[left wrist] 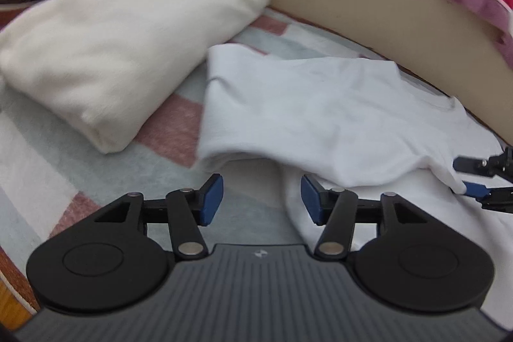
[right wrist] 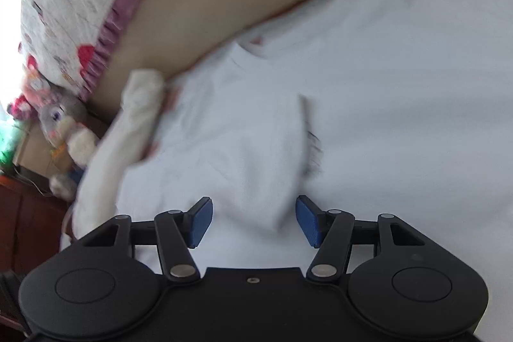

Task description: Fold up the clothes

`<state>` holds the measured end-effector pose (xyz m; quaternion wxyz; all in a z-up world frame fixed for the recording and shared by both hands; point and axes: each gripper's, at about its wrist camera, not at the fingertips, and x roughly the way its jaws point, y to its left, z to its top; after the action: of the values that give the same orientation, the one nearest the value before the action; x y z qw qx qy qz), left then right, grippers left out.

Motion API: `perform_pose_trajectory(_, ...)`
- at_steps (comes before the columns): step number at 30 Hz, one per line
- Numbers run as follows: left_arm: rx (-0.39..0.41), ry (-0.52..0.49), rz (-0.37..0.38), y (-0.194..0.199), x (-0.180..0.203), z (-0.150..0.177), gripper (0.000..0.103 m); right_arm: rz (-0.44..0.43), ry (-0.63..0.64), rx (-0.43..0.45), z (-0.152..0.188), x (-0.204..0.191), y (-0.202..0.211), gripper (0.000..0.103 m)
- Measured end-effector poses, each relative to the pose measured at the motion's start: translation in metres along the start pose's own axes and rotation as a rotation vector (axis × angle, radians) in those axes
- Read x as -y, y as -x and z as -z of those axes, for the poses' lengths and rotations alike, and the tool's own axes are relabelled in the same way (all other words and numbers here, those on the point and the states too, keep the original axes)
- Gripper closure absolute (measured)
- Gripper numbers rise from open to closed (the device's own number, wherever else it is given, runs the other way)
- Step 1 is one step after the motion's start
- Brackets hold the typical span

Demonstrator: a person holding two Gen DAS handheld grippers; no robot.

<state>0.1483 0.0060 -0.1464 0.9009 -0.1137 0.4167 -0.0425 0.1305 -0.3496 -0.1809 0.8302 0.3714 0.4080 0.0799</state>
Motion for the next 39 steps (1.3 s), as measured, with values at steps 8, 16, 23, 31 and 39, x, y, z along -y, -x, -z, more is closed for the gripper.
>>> perform_pose_trajectory(8,0.021,0.021,0.001,0.005,-0.017,0.004,0.048,-0.043,0.27,0.262,-0.045,-0.053,0.049,0.097)
perform_pose_trajectory(16,0.03,-0.012,0.029,-0.01,0.013,0.007,0.043,0.188,0.326,0.466,-0.046,-0.026,0.162,0.097)
perform_pose_trajectory(23,0.04,-0.127,0.033,-0.025,0.046,0.002,0.043,0.258,0.245,0.334,-0.034,0.038,0.142,0.097)
perform_pose_trajectory(31,0.081,-0.22,-0.025,-0.046,0.064,-0.017,0.094,0.191,0.308,0.352,-0.033,0.038,0.138,0.097)
perform_pose_trajectory(39,0.097,-0.022,-0.083,-0.034,0.041,-0.021,0.085,0.317,0.353,0.254,-0.034,0.042,0.139,0.098)
